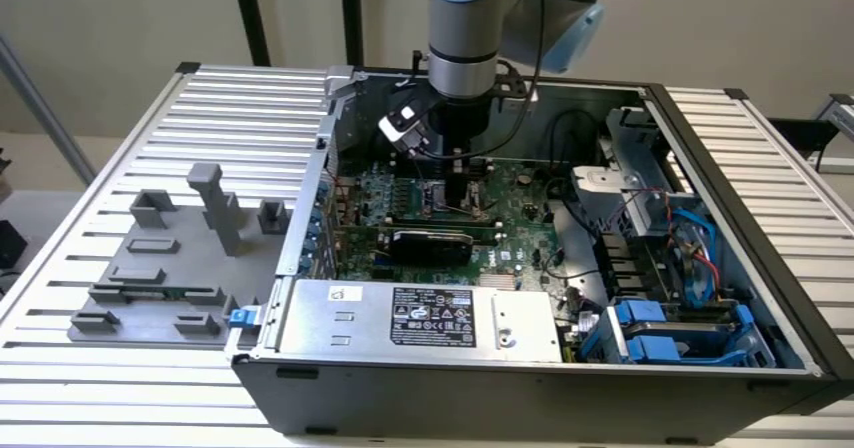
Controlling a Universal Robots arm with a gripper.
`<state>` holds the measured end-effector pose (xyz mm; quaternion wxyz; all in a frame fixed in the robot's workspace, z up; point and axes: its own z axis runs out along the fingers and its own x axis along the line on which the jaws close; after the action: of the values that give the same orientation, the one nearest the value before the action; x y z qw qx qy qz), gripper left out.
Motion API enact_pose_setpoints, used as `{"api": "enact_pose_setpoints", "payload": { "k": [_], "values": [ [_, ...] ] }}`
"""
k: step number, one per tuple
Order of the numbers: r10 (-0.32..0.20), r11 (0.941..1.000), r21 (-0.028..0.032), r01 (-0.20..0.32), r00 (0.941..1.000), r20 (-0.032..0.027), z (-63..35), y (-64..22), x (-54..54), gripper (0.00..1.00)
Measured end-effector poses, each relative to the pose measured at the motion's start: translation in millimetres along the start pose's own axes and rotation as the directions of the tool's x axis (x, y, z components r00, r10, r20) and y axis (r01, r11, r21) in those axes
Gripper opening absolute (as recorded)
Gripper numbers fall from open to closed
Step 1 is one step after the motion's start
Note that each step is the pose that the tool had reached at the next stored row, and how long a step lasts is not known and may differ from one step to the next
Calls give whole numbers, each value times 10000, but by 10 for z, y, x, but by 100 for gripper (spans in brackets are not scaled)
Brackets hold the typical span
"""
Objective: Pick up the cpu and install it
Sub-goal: 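Place the cpu into insertion slot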
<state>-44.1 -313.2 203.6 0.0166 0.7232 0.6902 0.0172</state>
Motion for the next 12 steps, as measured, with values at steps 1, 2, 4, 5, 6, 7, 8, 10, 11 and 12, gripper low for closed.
{"api": "enact_pose_setpoints", "payload": {
  "k": [1,2,4,5,6,7,8,10,11,12],
  "values": [
    [0,10000,2,0,10000,0,-8,0,-2,62],
    [0,10000,3,0,10000,1,-14,1,-3,62],
    [0,10000,6,0,10000,7,-24,1,-8,62],
    [1,10000,6,-1,10000,5,-26,1,-9,62],
    [0,10000,7,0,10000,7,-29,1,-11,62],
    [0,10000,8,0,10000,8,-32,1,-13,62],
    [0,10000,7,0,10000,7,-34,1,-14,62],
    [0,10000,7,0,10000,8,-36,2,-14,62],
    [0,10000,7,0,10000,7,-36,2,-14,62],
    [0,10000,7,0,10000,7,-36,2,-14,62]
  ]
}}
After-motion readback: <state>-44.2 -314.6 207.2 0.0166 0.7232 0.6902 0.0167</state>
